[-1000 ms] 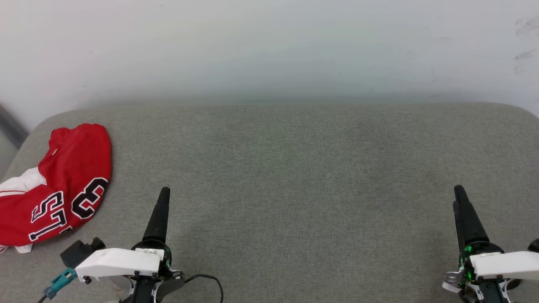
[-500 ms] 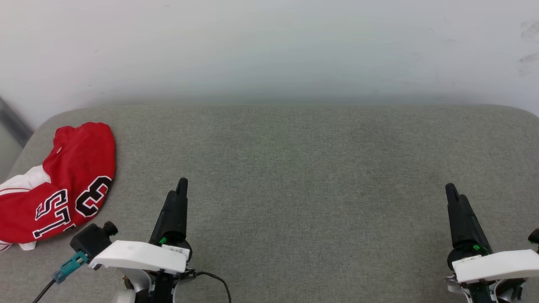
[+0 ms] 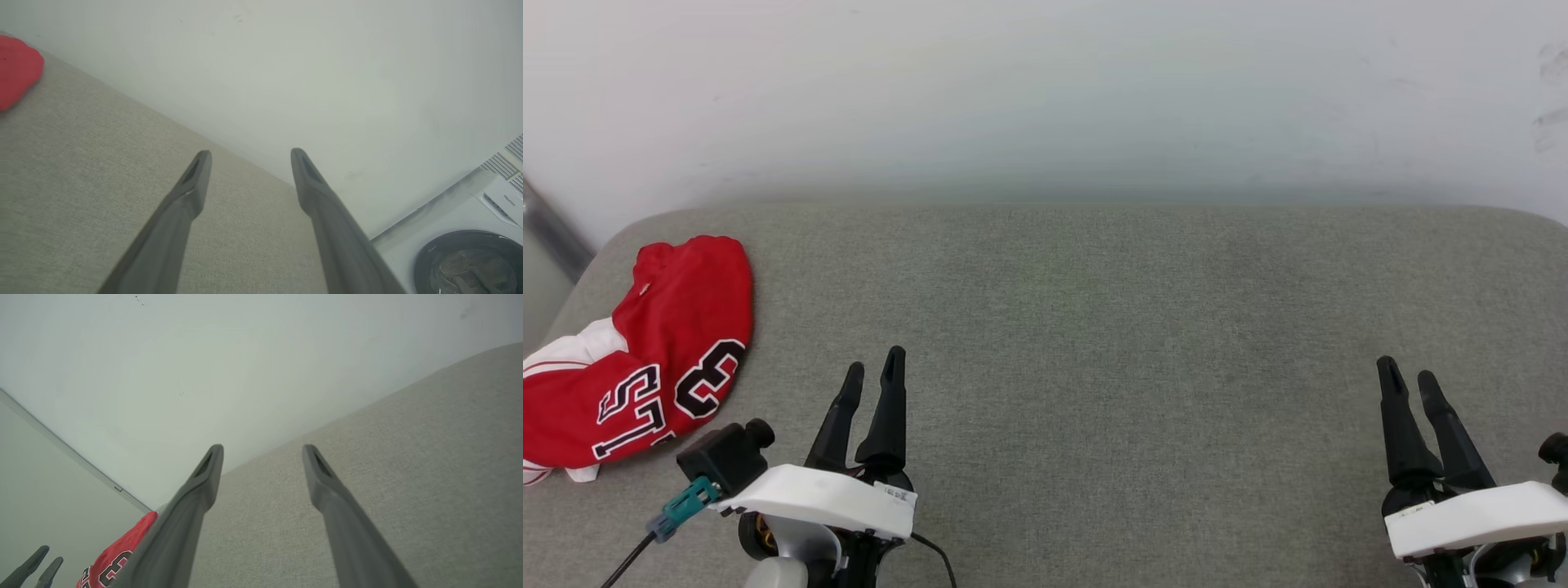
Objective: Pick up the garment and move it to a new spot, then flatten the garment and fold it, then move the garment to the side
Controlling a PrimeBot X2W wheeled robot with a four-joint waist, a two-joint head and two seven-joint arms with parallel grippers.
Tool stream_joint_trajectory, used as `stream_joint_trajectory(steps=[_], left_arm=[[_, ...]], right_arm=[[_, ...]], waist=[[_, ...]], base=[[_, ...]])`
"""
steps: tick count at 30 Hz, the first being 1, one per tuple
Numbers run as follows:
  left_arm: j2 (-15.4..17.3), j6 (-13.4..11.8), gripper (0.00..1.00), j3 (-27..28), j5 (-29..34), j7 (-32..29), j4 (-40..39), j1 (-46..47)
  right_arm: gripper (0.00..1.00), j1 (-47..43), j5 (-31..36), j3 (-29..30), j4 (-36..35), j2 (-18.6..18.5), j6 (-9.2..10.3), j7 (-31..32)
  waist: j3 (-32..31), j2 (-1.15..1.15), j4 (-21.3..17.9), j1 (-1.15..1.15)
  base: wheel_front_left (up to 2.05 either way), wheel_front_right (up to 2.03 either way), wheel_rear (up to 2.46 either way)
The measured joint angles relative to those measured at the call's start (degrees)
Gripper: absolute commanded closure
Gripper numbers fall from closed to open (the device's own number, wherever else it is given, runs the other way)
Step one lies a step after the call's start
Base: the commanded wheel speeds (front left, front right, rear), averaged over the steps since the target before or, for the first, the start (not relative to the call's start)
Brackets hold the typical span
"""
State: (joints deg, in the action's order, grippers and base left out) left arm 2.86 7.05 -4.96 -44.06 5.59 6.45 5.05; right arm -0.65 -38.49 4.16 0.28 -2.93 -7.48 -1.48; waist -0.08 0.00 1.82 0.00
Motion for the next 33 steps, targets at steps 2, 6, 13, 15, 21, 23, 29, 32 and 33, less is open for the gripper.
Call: stream_joint_trajectory(steps=[2, 6, 13, 15, 21, 23, 29, 32, 33], left_arm=[[0.0, -0.1, 0.0, -0.1, 2.2, 0.3, 0.2, 0.0], [0.2, -0.5, 0.0, -0.6, 6.4, 1.0, 0.5, 0.0], [0.7, -0.8, 0.0, -1.6, 12.3, 2.2, 1.4, 0.0], [0.8, -1.0, 0.0, -1.9, 13.6, 2.5, 1.6, 0.1], [1.0, -1.0, 0.0, -2.5, 17.0, 3.3, 1.9, 0.3], [1.1, -1.1, 0.0, -2.8, 18.4, 3.7, 2.0, 0.3], [1.3, -1.5, 0.0, -3.5, 21.9, 4.4, 2.6, 0.6], [1.3, -1.7, 0.0, -3.8, 23.6, 4.8, 2.8, 0.7], [1.3, -1.7, 0.0, -3.9, 24.1, 5.0, 2.9, 0.7]], right_arm=[[0.0, 0.0, 1.9, -0.1, -0.3, 0.0, 0.0, 0.0], [0.0, -0.1, 5.3, -0.1, -1.0, 0.0, 0.0, 0.1], [0.0, -0.8, 10.5, -0.1, -2.2, 0.0, 0.0, 0.3], [0.0, -0.9, 12.1, 0.1, -2.4, 0.0, 0.0, 0.3], [0.0, -1.5, 15.9, 0.3, -3.4, 0.0, 0.0, 0.5], [0.0, -1.6, 17.1, 0.3, -3.8, 0.0, 0.0, 0.6], [0.0, -2.1, 20.8, 0.6, -4.6, 0.0, -0.01, 0.8], [0.0, -2.1, 22.6, 0.7, -5.0, 0.0, -0.01, 0.8], [0.0, -2.3, 23.1, 0.7, -5.1, 0.0, -0.01, 0.9]], waist=[[0.0, 0.0, 0.1, 0.0], [0.0, 0.0, 0.2, 0.0], [0.0, 0.0, 0.6, 0.0], [-0.1, 0.0, 0.7, 0.0], [-0.1, 0.0, 0.8, 0.0], [-0.1, 0.0, 0.9, 0.0], [-0.1, 0.0, 1.1, 0.0], [-0.1, 0.0, 1.2, 0.0], [-0.1, 0.0, 1.3, 0.0]], base=[[0.0, 0.0, 0.0], [0.0, 0.0, 0.0], [0.0, 0.0, 0.0], [0.0, 0.0, 0.0], [0.0, 0.0, 0.0], [0.0, 0.0, 0.0], [0.0, 0.0, 0.0], [0.0, 0.0, 0.0], [0.0, 0.0, 0.0]])
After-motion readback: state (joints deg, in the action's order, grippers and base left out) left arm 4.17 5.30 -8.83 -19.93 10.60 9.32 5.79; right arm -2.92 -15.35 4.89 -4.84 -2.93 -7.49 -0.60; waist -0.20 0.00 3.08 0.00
